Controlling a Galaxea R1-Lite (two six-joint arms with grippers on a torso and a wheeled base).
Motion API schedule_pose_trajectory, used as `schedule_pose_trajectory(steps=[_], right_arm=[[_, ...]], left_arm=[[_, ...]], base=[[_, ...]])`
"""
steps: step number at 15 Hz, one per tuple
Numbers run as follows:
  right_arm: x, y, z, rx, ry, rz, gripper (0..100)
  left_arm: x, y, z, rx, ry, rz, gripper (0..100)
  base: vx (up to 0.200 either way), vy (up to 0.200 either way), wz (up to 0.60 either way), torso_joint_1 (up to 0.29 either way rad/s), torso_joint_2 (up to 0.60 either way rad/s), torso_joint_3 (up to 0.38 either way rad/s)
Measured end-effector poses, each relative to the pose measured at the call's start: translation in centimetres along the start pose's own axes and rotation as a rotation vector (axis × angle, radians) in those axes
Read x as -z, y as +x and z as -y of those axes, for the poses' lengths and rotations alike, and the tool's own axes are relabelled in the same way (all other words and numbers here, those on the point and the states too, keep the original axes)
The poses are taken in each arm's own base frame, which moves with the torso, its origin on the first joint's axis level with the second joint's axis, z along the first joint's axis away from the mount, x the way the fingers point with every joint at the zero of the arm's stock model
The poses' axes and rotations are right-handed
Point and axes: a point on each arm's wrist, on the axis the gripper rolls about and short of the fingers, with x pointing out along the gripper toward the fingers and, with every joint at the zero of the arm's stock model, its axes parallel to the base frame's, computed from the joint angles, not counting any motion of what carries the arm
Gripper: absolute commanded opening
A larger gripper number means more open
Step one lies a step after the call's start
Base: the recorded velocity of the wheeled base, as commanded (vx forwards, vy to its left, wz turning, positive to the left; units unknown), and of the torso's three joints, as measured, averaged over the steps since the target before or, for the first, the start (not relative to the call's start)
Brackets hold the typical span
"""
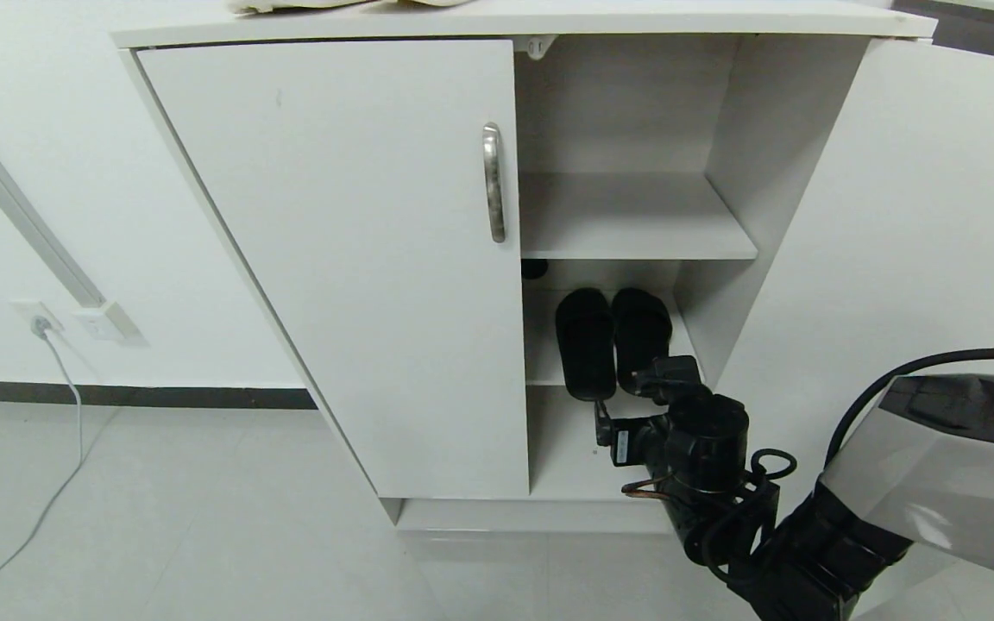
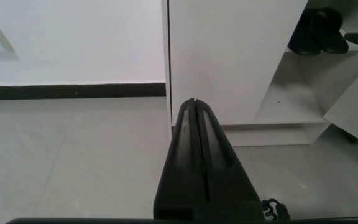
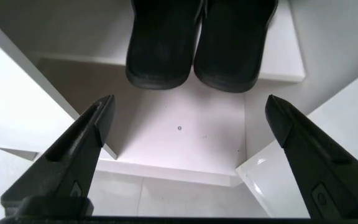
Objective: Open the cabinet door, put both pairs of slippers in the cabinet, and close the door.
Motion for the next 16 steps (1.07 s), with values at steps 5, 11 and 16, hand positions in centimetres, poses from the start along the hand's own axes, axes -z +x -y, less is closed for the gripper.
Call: schedule_pose_trajectory(steps=[5, 11, 16], right_arm=[[0.11, -0.01, 0.00, 0.000, -0.002, -0.003, 100], [0.27, -0.07, 0.10, 0.002, -0.006, -0.008, 100], [0.35, -0.17, 0.26, 0.000, -0.001, 0.000, 100]], left_arm=[[0.00, 0.00, 0.00, 0.000, 0.000, 0.000, 0], [0.00, 0.00, 0.00, 0.000, -0.001, 0.000, 0], [-0.01, 0.00, 0.00, -0.001, 0.000, 0.001, 0]], base=[[0.000, 0.000, 0.00, 0.001, 0.00, 0.196], [0.000, 0.000, 0.00, 0.000, 0.00, 0.144], [0.000, 0.000, 0.00, 0.000, 0.00, 0.000]])
